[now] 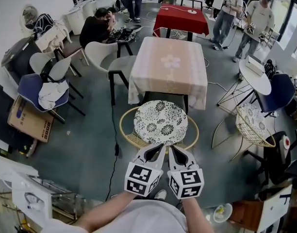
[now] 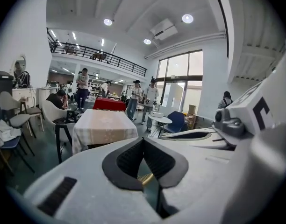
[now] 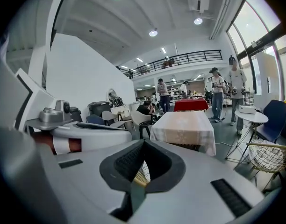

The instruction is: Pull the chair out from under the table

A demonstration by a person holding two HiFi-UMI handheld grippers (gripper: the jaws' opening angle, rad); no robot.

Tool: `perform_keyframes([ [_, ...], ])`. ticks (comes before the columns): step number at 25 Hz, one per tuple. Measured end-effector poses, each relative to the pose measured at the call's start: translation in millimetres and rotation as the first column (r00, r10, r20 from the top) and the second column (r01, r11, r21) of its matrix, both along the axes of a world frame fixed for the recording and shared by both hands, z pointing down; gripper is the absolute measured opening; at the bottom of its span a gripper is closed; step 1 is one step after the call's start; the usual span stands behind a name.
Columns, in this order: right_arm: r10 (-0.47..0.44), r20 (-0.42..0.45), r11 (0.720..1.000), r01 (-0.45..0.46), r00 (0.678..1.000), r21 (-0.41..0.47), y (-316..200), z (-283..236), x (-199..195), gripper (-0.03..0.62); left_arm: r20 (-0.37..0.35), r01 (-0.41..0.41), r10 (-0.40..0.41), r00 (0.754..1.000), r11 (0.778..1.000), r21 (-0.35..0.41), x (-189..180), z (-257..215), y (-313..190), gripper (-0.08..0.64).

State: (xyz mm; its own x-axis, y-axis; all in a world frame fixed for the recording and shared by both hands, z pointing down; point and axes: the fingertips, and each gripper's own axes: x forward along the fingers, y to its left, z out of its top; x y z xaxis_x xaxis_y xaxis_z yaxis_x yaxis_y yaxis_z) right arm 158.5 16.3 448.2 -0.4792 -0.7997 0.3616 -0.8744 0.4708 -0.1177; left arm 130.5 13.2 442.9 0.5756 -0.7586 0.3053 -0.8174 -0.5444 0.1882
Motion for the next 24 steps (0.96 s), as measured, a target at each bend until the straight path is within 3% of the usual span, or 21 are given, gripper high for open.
perform_keyframes([
  [8, 0.001, 0.012, 1.0, -0.001, 1.0, 0.003, 4.0, -1.7, 3.3, 0.002, 0.021, 0.039, -0.039, 0.999, 0.999, -0.014, -2.6, 1.2, 5.1, 0.006],
  [24, -0.003, 0.009, 1.0, 0.003, 1.0, 0.011, 3.0, -3.9, 2.1, 0.002, 0.042, 0.025, -0.024, 0.999, 0.999, -0.033, -1.7, 4.4, 4.1, 0.006],
])
